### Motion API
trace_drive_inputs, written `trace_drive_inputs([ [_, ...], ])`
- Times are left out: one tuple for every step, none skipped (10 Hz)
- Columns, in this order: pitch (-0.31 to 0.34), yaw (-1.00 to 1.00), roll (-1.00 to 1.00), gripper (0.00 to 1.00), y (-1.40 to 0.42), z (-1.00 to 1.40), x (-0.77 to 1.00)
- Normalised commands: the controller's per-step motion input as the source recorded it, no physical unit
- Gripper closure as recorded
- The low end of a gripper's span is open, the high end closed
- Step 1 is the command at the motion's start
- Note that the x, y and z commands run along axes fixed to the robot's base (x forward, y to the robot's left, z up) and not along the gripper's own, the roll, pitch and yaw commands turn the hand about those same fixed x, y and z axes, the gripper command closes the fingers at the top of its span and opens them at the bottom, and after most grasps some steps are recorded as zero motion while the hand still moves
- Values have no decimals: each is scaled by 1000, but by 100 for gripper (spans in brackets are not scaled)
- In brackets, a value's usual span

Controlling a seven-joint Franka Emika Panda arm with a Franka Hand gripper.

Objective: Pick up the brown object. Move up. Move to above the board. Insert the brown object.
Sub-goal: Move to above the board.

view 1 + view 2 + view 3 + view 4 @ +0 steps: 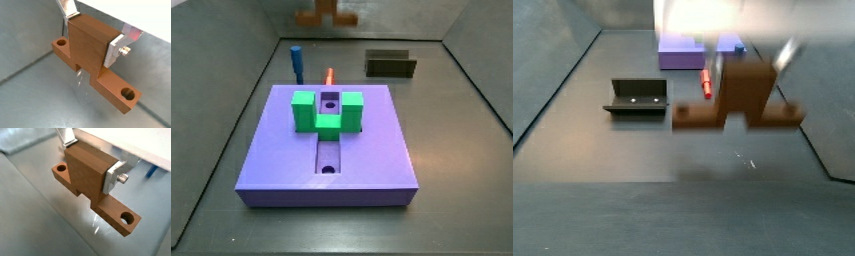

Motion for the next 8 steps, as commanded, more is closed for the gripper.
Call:
trace_drive_inputs([
  [53,-10,9,100,-9,1400,-51],
  [33,3,22,100,-13,1400,-11],
  [60,5,-4,100,8,1400,48],
  [97,-3,-2,100,-10,399,33],
  [219,-140,59,100,-1400,113,133],
  [198,-142,46,100,-1400,95,129],
  [86,-44,74,100,-1400,94,119],
  [36,-17,38,100,-1400,95,118],
])
